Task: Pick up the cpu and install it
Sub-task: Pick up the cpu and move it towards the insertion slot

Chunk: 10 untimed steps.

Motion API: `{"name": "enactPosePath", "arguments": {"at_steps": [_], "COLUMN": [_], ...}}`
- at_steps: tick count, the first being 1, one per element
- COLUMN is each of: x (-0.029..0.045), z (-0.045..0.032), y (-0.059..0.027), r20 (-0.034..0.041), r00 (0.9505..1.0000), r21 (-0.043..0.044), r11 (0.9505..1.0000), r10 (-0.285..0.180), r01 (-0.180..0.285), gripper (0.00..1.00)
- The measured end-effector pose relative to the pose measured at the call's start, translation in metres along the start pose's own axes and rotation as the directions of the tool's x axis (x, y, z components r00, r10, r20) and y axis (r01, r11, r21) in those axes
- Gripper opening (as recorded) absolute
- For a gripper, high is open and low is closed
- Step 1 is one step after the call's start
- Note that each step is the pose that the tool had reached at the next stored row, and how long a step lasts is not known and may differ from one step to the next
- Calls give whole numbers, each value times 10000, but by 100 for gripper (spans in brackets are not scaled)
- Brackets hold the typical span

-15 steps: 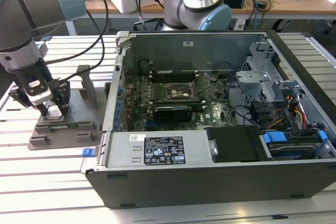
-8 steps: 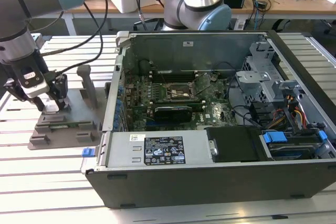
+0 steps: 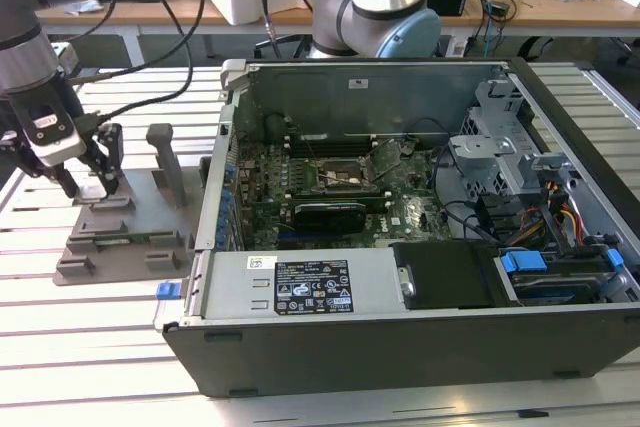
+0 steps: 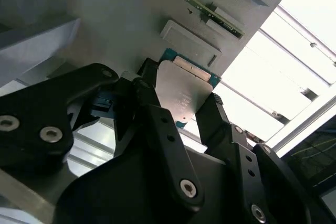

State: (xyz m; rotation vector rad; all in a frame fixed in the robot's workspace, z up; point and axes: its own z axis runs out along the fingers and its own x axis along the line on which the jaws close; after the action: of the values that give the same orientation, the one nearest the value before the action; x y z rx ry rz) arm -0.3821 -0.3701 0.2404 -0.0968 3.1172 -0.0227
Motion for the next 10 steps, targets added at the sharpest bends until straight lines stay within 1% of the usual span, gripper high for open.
{"name": "enactPosePath", "arguments": {"at_steps": [2, 5, 10], "x": [-1, -3, -7], "z": [-47, -144, -271], "y": [3, 4, 8], "r20": [0, 0, 0], "r00": [10000, 10000, 10000], "r21": [1, 1, 1], "r11": [10000, 10000, 10000], "r10": [0, 0, 0], "r01": [0, 0, 0], "gripper": [55, 55, 55]}}
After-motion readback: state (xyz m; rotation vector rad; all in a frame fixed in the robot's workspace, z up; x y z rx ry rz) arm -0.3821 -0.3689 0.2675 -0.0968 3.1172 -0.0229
